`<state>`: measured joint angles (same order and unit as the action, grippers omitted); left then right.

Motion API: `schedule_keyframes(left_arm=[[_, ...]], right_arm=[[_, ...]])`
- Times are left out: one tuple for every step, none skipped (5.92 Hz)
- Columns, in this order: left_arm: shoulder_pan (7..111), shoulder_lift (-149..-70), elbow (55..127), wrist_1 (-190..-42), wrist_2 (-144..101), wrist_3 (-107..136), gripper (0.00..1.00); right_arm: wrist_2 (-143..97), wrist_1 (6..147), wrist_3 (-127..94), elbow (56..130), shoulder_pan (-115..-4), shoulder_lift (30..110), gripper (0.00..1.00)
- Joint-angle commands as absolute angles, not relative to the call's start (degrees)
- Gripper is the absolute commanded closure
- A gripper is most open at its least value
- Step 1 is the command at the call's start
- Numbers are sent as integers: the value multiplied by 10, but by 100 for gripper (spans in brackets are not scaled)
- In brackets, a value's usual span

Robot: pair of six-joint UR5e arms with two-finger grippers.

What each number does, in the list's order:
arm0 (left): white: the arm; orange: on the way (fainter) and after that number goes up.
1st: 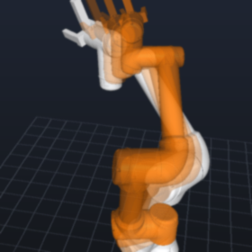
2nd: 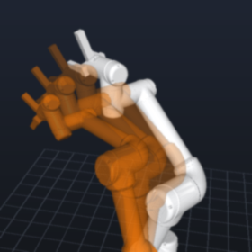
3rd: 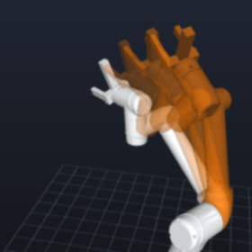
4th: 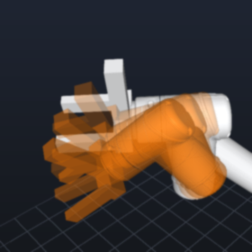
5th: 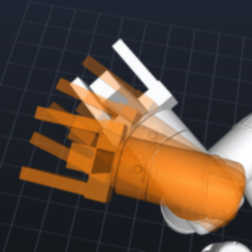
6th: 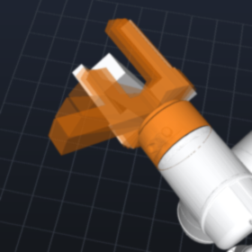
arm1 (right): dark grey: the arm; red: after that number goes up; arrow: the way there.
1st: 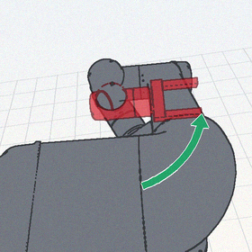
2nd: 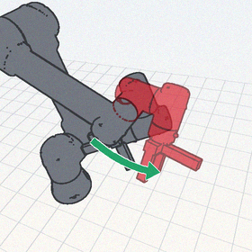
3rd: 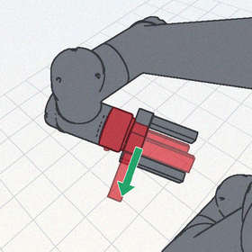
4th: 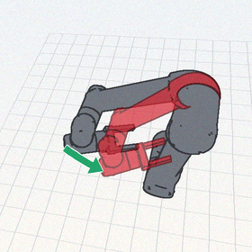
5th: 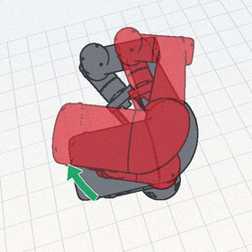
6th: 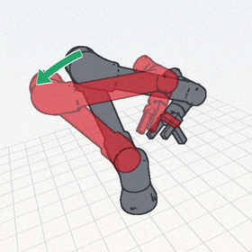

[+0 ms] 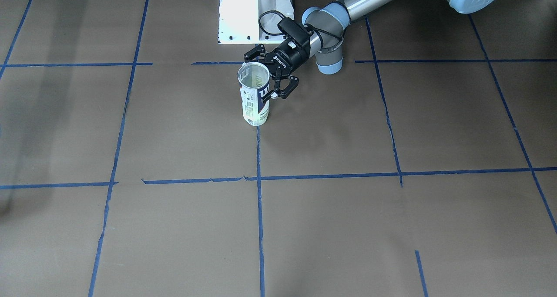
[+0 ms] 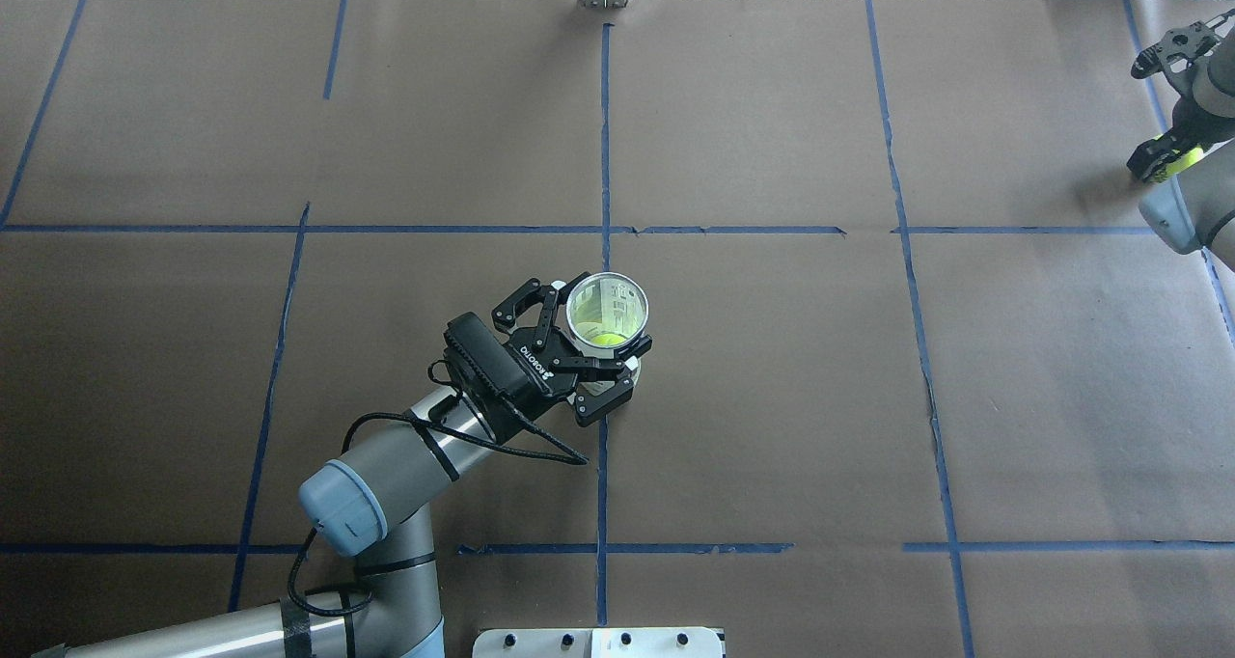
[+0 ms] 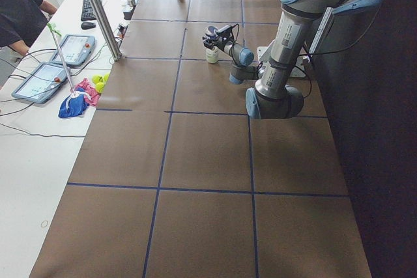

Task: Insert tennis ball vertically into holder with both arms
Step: 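Grasp the second tennis ball with the right gripper and lift it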

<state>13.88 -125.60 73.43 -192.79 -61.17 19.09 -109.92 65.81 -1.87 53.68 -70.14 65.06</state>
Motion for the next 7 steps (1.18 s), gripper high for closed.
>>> schedule_keyframes(left_arm=[[139, -1256, 735, -1928, -612, 191, 3], [138, -1256, 734, -1928, -612, 191, 3], [138, -1256, 734, -1927, -612, 191, 3], [138, -1256, 734, -1927, -612, 191, 3], [138, -1255, 734, -1927, -612, 191, 3], [137, -1251, 734, -1928, -612, 192, 3], [137, -1246, 734, -1928, -612, 193, 4]], right_arm=[[-1099, 651, -29, 561, -701, 649, 99], [-1133, 681, -79, 656, -702, 659, 100], [-1192, 766, -158, 771, -694, 664, 100], [-1214, 897, -276, 936, -634, 664, 100], [-1215, 981, -386, 1060, -573, 658, 100], [-1215, 994, -504, 1132, -514, 654, 100], [-1214, 995, -625, 1146, -469, 601, 100]])
